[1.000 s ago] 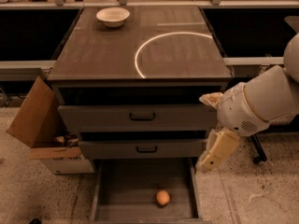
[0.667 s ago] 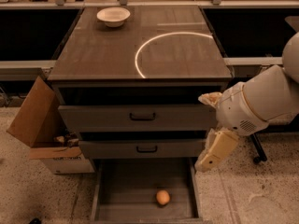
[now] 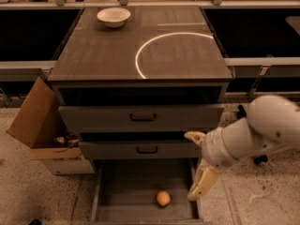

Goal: Pick orange from bottom drawer and place on counter

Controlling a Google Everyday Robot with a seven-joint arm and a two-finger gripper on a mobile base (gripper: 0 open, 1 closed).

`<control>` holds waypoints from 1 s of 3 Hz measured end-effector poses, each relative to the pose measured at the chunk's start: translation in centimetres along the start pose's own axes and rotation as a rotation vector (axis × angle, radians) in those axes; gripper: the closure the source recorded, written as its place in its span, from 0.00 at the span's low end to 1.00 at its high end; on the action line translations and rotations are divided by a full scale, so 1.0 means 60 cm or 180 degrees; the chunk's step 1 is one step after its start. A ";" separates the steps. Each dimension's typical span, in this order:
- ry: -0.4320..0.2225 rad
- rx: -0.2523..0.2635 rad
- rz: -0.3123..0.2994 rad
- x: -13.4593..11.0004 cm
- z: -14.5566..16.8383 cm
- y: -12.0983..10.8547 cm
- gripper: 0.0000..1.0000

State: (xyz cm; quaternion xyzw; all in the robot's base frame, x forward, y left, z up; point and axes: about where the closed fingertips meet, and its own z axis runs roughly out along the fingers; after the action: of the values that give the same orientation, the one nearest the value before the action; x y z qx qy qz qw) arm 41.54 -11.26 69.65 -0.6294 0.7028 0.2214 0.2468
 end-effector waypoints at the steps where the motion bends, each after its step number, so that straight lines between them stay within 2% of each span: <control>1: -0.0164 -0.0084 -0.0003 0.096 0.131 -0.005 0.00; 2: -0.0165 -0.0084 -0.0003 0.096 0.131 -0.005 0.00; 3: -0.0155 -0.0083 -0.0085 0.128 0.160 -0.019 0.00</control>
Offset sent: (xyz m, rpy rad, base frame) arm 0.0022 0.0012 -0.0725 0.0324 0.0006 0.0181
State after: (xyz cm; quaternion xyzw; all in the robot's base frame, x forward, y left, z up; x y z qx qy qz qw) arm 42.69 -11.40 57.36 -0.6362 0.6852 0.2426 0.2586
